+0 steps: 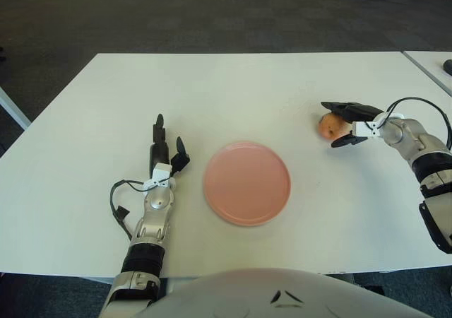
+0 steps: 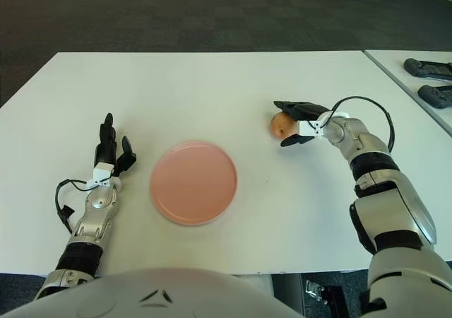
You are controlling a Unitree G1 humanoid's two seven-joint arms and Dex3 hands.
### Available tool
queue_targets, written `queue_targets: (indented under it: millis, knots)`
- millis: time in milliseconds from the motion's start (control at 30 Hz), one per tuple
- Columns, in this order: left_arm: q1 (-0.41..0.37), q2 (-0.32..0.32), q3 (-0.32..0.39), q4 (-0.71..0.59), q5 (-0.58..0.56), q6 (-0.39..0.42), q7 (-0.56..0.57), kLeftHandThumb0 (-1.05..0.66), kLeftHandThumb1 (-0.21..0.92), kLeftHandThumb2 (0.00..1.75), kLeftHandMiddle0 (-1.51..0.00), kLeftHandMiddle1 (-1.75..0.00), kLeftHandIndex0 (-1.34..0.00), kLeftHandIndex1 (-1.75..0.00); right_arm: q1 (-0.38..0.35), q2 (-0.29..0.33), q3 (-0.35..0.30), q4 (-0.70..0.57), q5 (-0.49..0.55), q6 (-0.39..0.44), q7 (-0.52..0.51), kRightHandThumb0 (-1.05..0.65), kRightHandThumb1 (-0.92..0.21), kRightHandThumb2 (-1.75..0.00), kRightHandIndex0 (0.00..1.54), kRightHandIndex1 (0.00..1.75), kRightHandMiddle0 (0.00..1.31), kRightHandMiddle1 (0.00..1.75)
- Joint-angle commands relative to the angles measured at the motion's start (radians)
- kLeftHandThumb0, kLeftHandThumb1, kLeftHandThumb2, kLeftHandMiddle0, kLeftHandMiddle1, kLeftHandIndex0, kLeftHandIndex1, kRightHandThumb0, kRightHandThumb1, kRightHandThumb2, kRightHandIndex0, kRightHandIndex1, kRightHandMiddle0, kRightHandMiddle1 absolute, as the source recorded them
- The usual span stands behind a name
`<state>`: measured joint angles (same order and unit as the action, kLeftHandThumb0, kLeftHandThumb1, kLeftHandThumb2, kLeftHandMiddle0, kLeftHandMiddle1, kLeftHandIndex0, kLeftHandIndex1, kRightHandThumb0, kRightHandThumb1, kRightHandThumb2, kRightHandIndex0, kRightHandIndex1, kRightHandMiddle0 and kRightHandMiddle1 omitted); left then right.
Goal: Put the apple into the plate.
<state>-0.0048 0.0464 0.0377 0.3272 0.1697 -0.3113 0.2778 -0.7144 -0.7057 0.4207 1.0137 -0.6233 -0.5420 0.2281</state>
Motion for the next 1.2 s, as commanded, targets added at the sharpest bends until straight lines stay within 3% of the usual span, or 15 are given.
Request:
queue_targets:
  millis: [0,500,1167]
  knots:
    - [0.006,0.0,0.006,-0.004,-0.002,0.004,-0.003,-0.73,0.92,0.93,-0.14,0.0,0.0,-0.28,-0.005,0.012,0.012,0.02,-0.015,0.006,-0.01,-1.05,-0.92,-0.21,0.0,0.0,0.01,0.01]
    - [0.007,0.002,0.001,0.001,0.006,-0.003,-0.001,-0.74,0.92,0.95,-0.15,-0.01,0.0,-0.3,-0.02,0.037,0.058,0.057,-0.061,0.034,-0.091,-1.05,-0.92,-0.25,0.02,0.0,0.01,0.1]
    - [0.008,0.0,0.005,0.006,0.005,-0.008,0.006,-0.74,0.92,0.95,-0.14,0.0,0.0,-0.29,-0.042,0.05,0.103,0.088,-0.085,0.059,-0.122,-1.05,-0.92,-0.31,0.04,0.01,0.0,0.21]
